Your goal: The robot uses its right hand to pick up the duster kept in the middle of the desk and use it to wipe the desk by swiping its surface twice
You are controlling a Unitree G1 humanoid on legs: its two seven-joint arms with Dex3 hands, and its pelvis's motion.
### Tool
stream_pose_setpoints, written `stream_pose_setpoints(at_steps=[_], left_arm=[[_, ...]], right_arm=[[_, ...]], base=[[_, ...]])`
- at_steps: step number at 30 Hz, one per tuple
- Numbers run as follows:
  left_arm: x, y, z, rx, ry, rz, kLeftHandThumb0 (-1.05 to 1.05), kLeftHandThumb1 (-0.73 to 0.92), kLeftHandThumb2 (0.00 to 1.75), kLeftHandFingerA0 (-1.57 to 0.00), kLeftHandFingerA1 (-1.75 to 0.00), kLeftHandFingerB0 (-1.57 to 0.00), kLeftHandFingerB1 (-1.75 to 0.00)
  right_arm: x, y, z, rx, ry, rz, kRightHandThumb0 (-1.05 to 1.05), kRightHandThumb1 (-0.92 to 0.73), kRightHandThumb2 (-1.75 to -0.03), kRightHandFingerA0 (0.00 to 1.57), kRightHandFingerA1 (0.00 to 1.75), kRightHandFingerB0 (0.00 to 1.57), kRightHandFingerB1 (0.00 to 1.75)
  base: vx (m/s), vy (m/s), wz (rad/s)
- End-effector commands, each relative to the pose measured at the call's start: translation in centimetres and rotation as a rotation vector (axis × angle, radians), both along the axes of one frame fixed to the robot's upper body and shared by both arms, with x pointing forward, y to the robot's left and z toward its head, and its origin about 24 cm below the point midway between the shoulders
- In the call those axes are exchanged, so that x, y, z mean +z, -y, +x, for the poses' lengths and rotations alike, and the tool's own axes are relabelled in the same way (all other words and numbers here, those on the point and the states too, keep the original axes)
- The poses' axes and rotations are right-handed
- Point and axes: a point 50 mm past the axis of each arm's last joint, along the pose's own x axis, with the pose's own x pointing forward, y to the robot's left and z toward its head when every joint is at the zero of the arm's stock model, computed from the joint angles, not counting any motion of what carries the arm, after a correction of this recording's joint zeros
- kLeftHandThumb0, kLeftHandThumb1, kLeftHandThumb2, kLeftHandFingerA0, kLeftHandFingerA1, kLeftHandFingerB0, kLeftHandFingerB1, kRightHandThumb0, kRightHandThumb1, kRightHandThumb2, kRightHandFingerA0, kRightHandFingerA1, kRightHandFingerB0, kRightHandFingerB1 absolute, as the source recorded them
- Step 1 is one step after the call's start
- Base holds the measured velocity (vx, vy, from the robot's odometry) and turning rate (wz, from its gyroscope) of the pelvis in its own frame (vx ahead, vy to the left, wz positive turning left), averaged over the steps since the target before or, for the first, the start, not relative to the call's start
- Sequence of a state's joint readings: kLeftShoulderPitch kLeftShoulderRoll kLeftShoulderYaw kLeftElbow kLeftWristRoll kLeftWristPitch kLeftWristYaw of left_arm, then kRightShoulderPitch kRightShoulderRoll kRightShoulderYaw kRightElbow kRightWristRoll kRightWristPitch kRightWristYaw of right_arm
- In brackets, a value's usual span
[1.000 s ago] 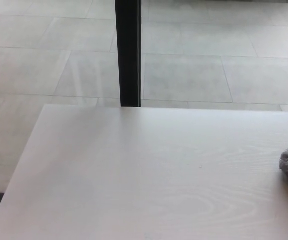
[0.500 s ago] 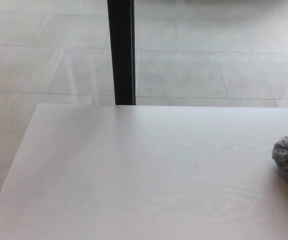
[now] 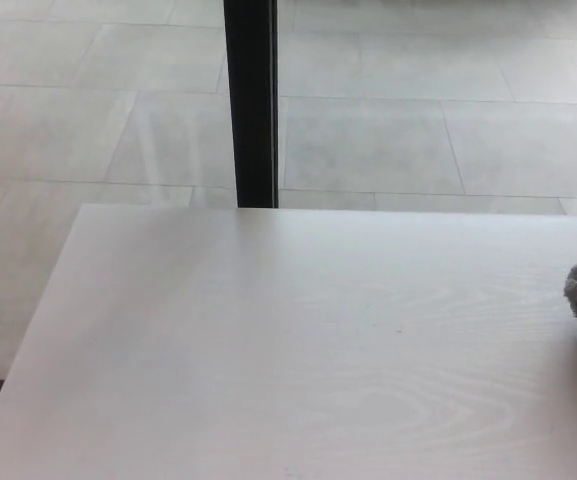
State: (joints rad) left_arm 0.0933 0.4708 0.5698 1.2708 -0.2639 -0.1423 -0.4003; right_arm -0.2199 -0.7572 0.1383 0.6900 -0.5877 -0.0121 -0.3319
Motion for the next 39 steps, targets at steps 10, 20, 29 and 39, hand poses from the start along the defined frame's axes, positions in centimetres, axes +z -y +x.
stream_pose_setpoints(at_steps=[10,20,29,39], left_arm=[[0.5,-0.9,-1.4,0.05,-0.021,0.001,-0.51,0.63,0.59,-0.66,-0.6,-0.63,-0.51],[0.4,-0.7,-1.5,0.036,-0.022,0.009,-0.51,0.64,0.59,-0.64,-0.6,-0.63,-0.51],[0.0,-0.3,-1.5,0.054,-0.024,-0.003,-0.48,0.67,0.6,-0.66,-0.6,-0.6,-0.49],[0.4,-0.8,-1.7,0.035,-0.055,0.039,-0.5,0.68,0.6,-0.62,-0.56,-0.57,-0.48]], right_arm=[[12.6,8.2,-10.6,-0.09,0.371,0.367,-1.05,-0.91,-0.82,0.0,0.1,0.0,0.02],[9.0,14.0,-21.2,-0.586,0.688,0.528,-1.05,-0.73,-1.17,0.01,0.67,0.0,0.35],[-4.1,11.2,-27.7,-1.097,0.914,0.953,-1.04,-0.73,-1.16,1.27,1.6,0.07,0.59],[-9.6,7.5,-29.0,-1.221,1.085,1.259,-0.76,-0.87,-0.66,0.54,1.07,0.0,0.71]], base=[[0.0,0.0,0.0],[0.0,0.0,0.0],[0.0,0.0,0.0],[0.0,0.0,0.0]])
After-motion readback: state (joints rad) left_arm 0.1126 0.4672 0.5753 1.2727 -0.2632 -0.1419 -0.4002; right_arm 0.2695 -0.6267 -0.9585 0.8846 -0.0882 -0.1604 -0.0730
